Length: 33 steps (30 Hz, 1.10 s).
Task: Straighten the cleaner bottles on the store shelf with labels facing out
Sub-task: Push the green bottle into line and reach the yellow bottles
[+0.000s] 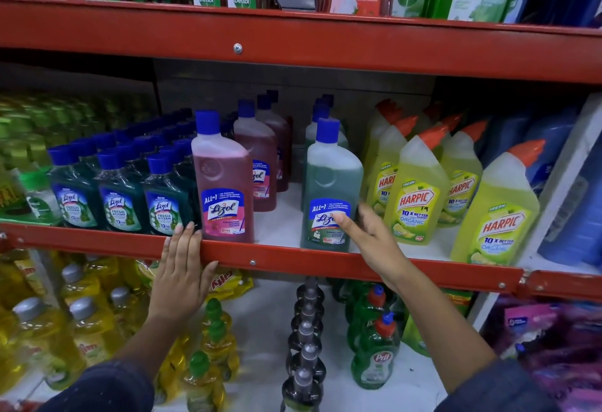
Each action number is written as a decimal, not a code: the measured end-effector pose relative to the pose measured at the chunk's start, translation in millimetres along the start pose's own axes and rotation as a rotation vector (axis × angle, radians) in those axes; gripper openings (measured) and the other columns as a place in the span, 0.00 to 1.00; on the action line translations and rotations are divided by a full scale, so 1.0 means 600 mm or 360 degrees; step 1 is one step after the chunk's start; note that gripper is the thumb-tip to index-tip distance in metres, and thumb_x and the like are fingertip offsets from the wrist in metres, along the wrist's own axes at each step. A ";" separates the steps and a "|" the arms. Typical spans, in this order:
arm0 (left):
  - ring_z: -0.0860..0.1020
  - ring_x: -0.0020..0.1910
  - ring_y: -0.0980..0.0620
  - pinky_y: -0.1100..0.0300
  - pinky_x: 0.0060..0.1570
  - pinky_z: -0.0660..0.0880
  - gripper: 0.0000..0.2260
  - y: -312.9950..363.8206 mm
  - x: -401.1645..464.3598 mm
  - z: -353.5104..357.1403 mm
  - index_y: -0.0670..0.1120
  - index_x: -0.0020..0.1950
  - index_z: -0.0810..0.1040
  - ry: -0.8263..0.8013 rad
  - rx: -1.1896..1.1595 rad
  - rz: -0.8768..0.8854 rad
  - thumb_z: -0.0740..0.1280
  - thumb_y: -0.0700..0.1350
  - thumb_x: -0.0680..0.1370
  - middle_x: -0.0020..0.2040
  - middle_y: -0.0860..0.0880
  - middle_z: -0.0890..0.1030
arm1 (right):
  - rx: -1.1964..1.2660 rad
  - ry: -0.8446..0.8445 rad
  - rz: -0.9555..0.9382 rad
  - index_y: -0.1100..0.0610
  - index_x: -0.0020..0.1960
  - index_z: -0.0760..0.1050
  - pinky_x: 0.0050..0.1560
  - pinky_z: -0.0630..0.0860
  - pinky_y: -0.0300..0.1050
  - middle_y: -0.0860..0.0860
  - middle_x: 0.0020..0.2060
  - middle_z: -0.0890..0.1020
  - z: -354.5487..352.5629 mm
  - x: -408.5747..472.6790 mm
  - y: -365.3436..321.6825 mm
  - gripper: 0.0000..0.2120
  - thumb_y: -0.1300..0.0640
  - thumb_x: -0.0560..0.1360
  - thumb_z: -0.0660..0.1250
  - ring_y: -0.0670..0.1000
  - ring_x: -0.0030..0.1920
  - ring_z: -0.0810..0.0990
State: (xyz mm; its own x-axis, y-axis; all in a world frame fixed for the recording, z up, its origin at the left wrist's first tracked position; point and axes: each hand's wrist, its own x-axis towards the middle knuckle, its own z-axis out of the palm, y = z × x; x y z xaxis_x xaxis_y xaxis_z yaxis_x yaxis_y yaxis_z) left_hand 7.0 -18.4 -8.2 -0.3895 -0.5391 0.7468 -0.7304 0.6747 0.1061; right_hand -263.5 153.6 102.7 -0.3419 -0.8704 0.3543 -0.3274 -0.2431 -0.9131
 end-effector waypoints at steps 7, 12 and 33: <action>0.45 0.79 0.51 0.55 0.77 0.42 0.31 -0.001 -0.002 0.000 0.35 0.73 0.60 -0.0015 -0.0011 -0.0006 0.45 0.59 0.82 0.73 0.34 0.65 | -0.0942 0.0889 -0.0363 0.57 0.75 0.60 0.72 0.61 0.46 0.54 0.74 0.67 -0.034 -0.021 -0.018 0.31 0.43 0.78 0.61 0.51 0.73 0.63; 0.51 0.78 0.45 0.54 0.78 0.43 0.31 -0.001 -0.003 0.001 0.36 0.74 0.59 -0.0032 -0.0014 -0.0008 0.45 0.59 0.82 0.73 0.34 0.64 | -0.1282 0.1167 -0.0339 0.63 0.76 0.55 0.73 0.60 0.50 0.59 0.75 0.63 -0.091 0.021 -0.044 0.37 0.43 0.77 0.64 0.57 0.75 0.60; 0.47 0.79 0.50 0.54 0.78 0.43 0.31 0.007 -0.005 -0.006 0.36 0.74 0.59 -0.0070 -0.0046 -0.0052 0.45 0.59 0.82 0.74 0.35 0.63 | -0.1866 0.1131 -0.0190 0.67 0.50 0.69 0.43 0.72 0.54 0.66 0.46 0.79 -0.125 0.048 -0.073 0.23 0.46 0.74 0.67 0.65 0.49 0.78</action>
State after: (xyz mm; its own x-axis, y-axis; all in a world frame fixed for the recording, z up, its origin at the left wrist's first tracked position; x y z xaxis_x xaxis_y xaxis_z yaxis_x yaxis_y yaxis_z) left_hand 7.0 -12.0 -7.5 -0.3902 -0.5823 0.7132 -0.7270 0.6702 0.1494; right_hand -325.0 171.6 168.2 -0.5157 -0.3796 0.7681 -0.8097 0.5089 -0.2922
